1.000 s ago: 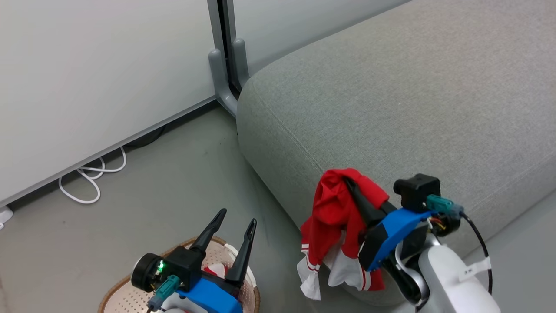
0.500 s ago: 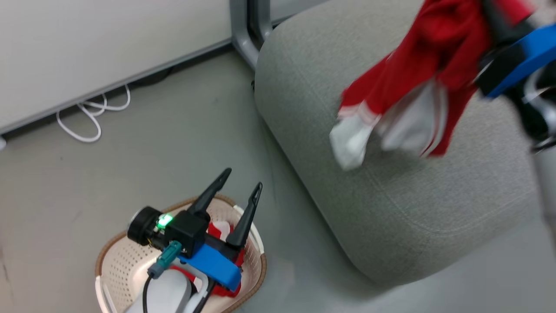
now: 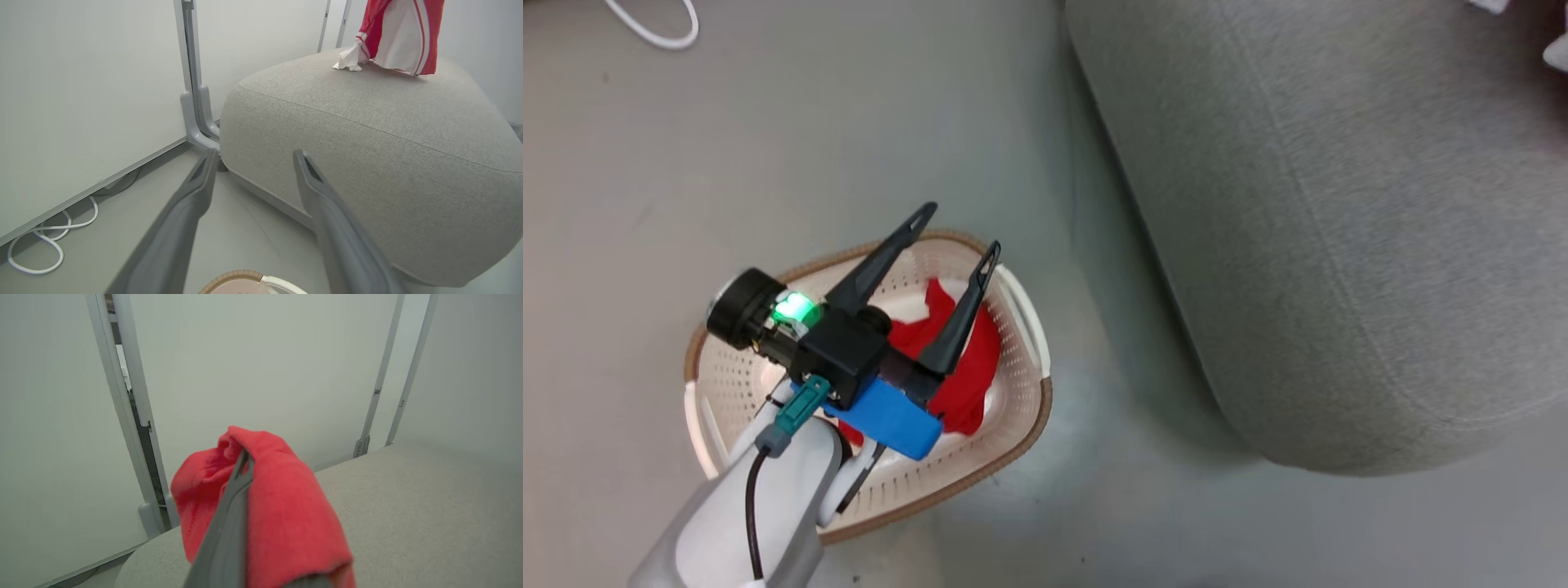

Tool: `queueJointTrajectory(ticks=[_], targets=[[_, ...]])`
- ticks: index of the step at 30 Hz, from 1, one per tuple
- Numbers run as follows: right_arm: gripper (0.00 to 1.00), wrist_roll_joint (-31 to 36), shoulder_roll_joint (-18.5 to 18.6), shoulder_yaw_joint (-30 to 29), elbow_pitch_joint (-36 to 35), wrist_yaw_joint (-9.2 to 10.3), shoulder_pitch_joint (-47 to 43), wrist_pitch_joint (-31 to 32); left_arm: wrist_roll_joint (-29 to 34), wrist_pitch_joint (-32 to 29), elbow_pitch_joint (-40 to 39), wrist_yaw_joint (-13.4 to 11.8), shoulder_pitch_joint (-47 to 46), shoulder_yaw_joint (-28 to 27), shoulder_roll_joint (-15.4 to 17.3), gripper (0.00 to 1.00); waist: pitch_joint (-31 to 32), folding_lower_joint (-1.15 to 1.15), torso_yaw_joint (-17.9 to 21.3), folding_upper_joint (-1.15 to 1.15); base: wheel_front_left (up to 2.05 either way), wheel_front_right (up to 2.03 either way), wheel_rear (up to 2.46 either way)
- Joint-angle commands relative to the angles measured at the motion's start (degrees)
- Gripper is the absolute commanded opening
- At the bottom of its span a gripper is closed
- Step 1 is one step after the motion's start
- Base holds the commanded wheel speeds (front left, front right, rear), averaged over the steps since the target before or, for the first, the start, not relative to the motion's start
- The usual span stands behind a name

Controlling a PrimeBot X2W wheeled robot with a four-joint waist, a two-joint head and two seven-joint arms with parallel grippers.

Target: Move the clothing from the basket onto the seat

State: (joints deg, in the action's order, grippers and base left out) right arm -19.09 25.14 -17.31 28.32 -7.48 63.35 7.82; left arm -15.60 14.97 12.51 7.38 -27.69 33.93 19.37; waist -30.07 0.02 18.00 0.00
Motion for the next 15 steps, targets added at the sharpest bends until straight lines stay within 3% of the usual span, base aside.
queueJointTrajectory(ticks=[1, 8, 15], targets=[[0.00, 0.4, -0.6, -1.8, 1.9, -0.03, -1.4, -1.3, 0.3, -0.1, -0.9, 0.1, -1.9, 0.2, 0.6, 1.00, -5.5, -0.02, -2.4, 0.00, 0.00, 0.00, 0.00], [0.00, 1.8, -3.5, -8.0, 10.1, -0.03, -6.3, -7.1, 0.7, -0.1, -2.2, -0.3, -3.3, 0.1, 1.5, 1.00, -8.5, -0.02, -3.3, 0.00, 0.00, 0.00, 0.00], [0.00, 2.5, -3.5, -9.4, 17.2, -0.02, -8.0, -10.6, 0.3, -0.2, -1.8, -0.4, -2.8, 0.9, 1.3, 1.00, -7.9, -0.02, -3.5, 0.00, 0.00, 0.00, 0.00]])
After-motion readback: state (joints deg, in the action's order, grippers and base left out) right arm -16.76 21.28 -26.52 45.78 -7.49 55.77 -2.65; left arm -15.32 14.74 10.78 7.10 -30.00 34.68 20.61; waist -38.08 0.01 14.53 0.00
